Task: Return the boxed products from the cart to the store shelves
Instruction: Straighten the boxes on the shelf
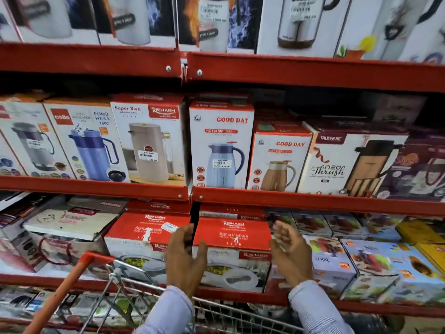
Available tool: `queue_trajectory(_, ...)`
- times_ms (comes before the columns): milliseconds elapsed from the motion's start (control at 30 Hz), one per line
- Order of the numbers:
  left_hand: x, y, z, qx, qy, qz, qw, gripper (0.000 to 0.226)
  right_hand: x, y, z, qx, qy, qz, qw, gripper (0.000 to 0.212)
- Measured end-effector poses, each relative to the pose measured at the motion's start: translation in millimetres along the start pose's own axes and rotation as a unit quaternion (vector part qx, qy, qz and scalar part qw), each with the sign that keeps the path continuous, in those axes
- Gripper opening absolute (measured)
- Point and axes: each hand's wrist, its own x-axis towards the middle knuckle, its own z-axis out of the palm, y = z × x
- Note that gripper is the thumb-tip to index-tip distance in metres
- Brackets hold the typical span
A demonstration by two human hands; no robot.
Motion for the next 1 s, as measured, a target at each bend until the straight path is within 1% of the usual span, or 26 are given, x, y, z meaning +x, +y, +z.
queue_trajectory(67,28,26,-4,-0.014,0.022,0.051,0.998,0.041,13,-32,10,0.027,-0.024,-0.066,0.997,0.046)
queue_trajectory(133,58,45,-5,-0.004,0.039,0.069,0.997,0.046,30,-57,25,0.023,-0.062,-0.094,0.993,0.048)
queue_trajectory(233,86,58,-1,0.0,0.024,0.058,0.998,0.059,54,-75,46,0.008,-0.08,-0.075,0.994,0.052)
queue_trajectory(367,101,55,5,0.035,-0.018,0.051,0.998,0.07,67,-78,57,-0.028,-0.057,-0.057,0.996,0.056)
queue_trajectory(433,105,53,6,0.031,-0.029,0.045,0.998,0.074,69,-77,61,-0.041,-0.039,-0.062,0.996,0.055)
queue_trajectory(567,108,53,7,0.033,-0.046,0.052,0.997,0.065,71,-77,71,-0.034,-0.019,-0.032,0.999,0.054)
queue_trajectory(700,110,54,3,0.035,-0.064,0.044,0.996,0.059,73,-79,75,-0.011,0.001,0.0,1.0,0.047)
queue_trajectory(767,113,52,2,0.035,-0.068,0.043,0.996,0.062,72,-79,76,-0.008,0.004,-0.003,1.0,0.045)
queue_trajectory(867,117,45,3,0.036,-0.078,0.031,0.996,0.073,72,-79,76,-0.003,0.005,-0.005,1.0,0.043)
queue_trajectory(1000,116,45,2,0.033,-0.08,0.029,0.996,0.077,75,-78,76,0.002,-0.007,-0.007,1.0,0.041)
